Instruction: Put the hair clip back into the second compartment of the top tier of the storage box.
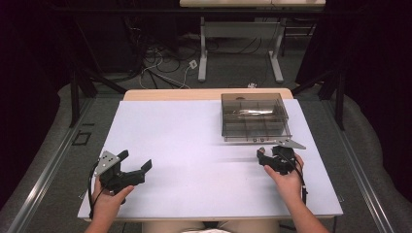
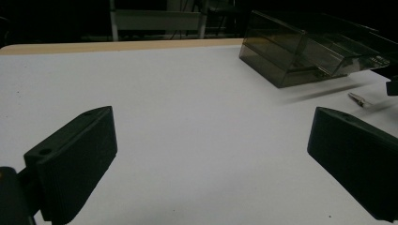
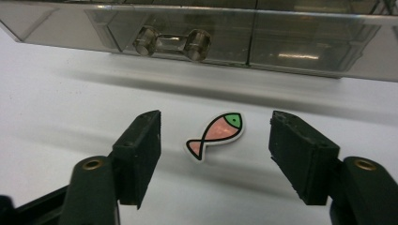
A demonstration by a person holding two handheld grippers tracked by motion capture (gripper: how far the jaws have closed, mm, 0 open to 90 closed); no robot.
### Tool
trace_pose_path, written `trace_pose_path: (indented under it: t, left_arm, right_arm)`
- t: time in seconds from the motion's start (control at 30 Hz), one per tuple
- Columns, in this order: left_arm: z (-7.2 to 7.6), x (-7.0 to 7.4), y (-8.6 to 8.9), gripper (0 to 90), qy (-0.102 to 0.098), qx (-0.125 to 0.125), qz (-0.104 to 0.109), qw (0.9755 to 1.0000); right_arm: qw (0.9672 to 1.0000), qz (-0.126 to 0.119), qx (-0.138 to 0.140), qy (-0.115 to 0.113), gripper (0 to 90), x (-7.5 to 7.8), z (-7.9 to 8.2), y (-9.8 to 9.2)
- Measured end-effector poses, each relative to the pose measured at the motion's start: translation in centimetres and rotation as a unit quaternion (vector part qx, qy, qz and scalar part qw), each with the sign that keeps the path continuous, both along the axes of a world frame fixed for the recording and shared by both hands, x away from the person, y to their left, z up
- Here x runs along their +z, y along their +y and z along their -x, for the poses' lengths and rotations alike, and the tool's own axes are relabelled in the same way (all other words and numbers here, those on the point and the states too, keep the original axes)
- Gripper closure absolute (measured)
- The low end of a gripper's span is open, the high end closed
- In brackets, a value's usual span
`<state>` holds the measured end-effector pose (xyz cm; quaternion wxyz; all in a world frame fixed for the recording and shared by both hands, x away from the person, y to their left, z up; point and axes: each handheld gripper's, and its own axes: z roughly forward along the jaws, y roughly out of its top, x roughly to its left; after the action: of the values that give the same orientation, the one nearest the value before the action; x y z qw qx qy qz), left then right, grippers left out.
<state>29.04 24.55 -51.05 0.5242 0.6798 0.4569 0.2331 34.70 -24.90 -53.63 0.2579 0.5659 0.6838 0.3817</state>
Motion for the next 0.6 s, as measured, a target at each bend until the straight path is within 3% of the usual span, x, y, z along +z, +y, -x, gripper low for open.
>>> trace_pose_path:
  t: [0.07,0.33,0.6]
  left_arm:
    - [0.0,0.0,0.0,1.8,0.0,0.0,-0.001,1.0]
    - [-0.1,-0.1,0.1,1.9,0.002,0.0,-0.003,1.0]
    - [-0.1,-0.1,0.1,2.1,0.004,0.0,-0.003,1.0]
  right_arm:
    - [0.9999,-0.008,0.0,0.015,36.2,-0.1,-0.3,0.2]
    - [0.9998,0.006,0.002,0.019,37.2,-0.8,-1.1,0.9]
    - [0.9995,0.005,-0.009,0.029,37.2,-1.3,-1.6,1.1]
